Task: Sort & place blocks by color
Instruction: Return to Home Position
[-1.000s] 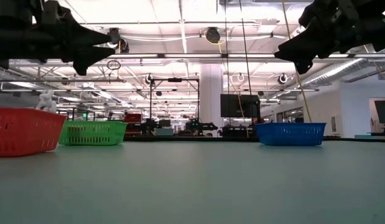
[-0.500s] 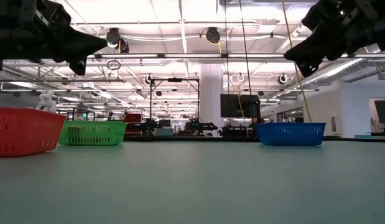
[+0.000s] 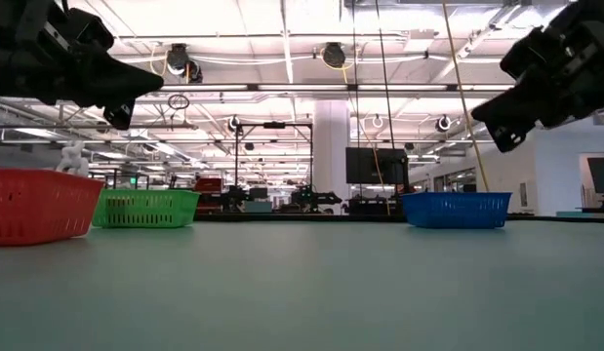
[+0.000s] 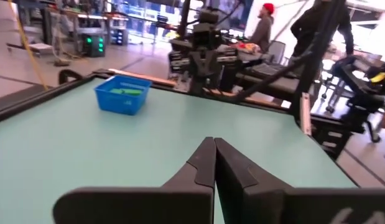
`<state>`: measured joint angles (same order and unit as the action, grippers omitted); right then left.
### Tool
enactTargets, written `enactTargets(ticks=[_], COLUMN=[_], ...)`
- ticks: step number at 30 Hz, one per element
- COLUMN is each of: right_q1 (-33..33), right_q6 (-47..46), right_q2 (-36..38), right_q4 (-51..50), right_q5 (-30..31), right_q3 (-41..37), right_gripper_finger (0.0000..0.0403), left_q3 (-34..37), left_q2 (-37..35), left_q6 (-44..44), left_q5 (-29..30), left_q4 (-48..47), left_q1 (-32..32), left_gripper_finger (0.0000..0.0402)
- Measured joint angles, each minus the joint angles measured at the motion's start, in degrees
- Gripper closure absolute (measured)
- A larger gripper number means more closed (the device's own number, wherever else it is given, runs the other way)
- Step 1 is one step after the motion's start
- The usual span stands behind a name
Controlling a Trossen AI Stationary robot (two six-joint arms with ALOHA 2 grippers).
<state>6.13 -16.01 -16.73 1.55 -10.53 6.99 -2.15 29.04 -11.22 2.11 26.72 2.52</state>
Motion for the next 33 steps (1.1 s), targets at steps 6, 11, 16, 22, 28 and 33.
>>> enactTargets(ticks=[6,11,16,22,28,33], right_q1=[0.0,0.0,0.0,0.0,0.0,0.0], right_q6=[1.9,5.3,6.8,7.7,7.6,7.3], right_q2=[6.3,8.6,9.2,9.2,9.2,9.2], right_q4=[1.5,0.8,-1.0,-1.4,-1.8,-2.0], right_q5=[0.1,0.1,0.1,0.1,0.1,0.0], right_q3=[-4.3,-4.6,-4.7,-4.8,-4.8,-4.9], right_gripper_finger=[0.0403,0.0403,0.0403,0.0403,0.0403,0.0403], left_q3=[0.6,1.5,1.6,1.6,1.6,1.5], left_q2=[0.0,-1.5,-5.5,-11.8,-19.2,-24.5], left_q6=[-0.1,-0.5,0.1,0.8,0.7,2.1], left_q5=[4.0,6.3,9.7,10.0,10.0,8.6], left_q4=[-4.4,-4.6,-10.6,-15.2,-21.8,-24.2], left_q1=[3.1,4.2,4.4,4.4,4.4,4.8], left_gripper_finger=[0.0401,0.0401,0.0401,0.0401,0.0401,0.0401])
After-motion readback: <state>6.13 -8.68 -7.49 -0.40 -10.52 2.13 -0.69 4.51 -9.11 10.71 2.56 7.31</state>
